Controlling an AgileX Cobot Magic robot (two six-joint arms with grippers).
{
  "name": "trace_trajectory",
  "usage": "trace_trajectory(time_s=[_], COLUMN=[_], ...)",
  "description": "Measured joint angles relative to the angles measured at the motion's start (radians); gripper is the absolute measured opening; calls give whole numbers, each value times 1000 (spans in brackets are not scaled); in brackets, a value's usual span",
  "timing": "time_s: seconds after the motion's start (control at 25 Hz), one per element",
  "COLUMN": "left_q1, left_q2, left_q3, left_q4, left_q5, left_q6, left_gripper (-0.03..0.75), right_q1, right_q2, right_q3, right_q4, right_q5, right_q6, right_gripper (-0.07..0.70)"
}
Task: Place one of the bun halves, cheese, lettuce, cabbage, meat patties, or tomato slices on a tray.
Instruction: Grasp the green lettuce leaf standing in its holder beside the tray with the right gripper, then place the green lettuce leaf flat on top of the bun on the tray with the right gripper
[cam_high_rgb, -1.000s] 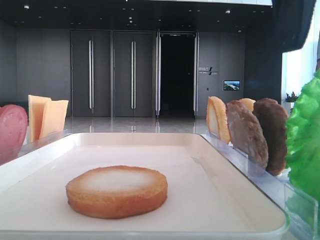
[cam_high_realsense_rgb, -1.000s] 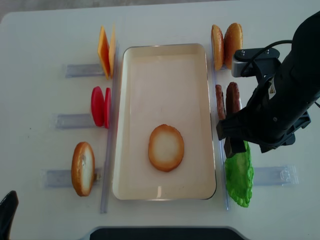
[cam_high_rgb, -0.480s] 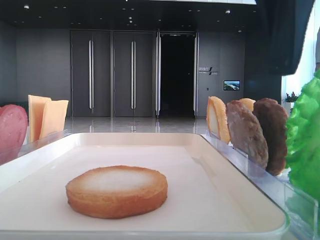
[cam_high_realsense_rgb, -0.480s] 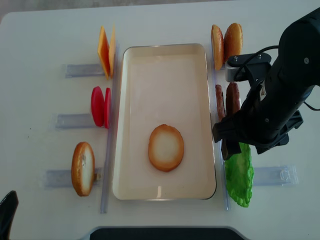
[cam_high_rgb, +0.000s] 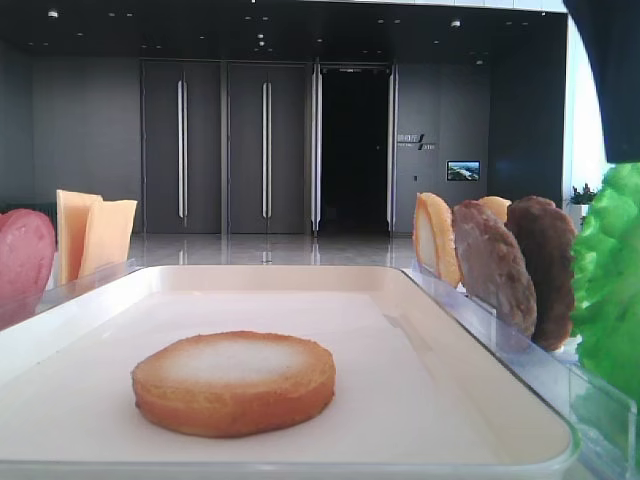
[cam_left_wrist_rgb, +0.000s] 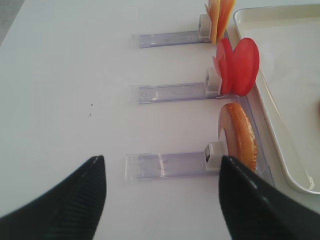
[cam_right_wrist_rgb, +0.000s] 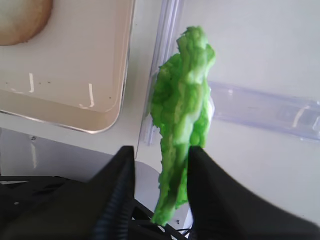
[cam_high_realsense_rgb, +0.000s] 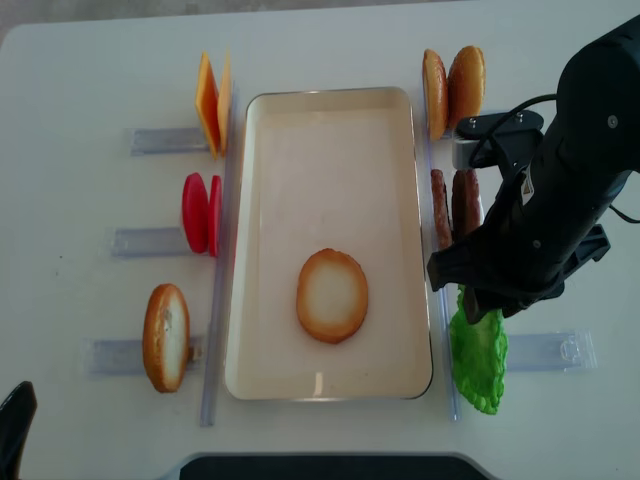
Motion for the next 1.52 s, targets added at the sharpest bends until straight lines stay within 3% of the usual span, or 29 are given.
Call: trace_trajectory(time_s=[0.32,0.72,0.88,1.32,1.52], left_q1=[0,0,0,0,0], left_q2=[0,0,0,0,0], left_q3=[0,0,0,0,0], left_q4=[0,0,0,0,0], left_q5=[0,0,0,0,0], left_q6=[0,0,0,0,0], left_gripper=[534,534,534,534,534], right_q1=[0,0,0,0,0], right_q2=[0,0,0,0,0], right_q3=[0,-10,-58,-207,-221], right_q4=[-22,-19,-15,-17,-15], right_q5=[1,25,52,58,58], right_q6=[-1,-4,-2,34,42], right_gripper=[6,5,5,5,5])
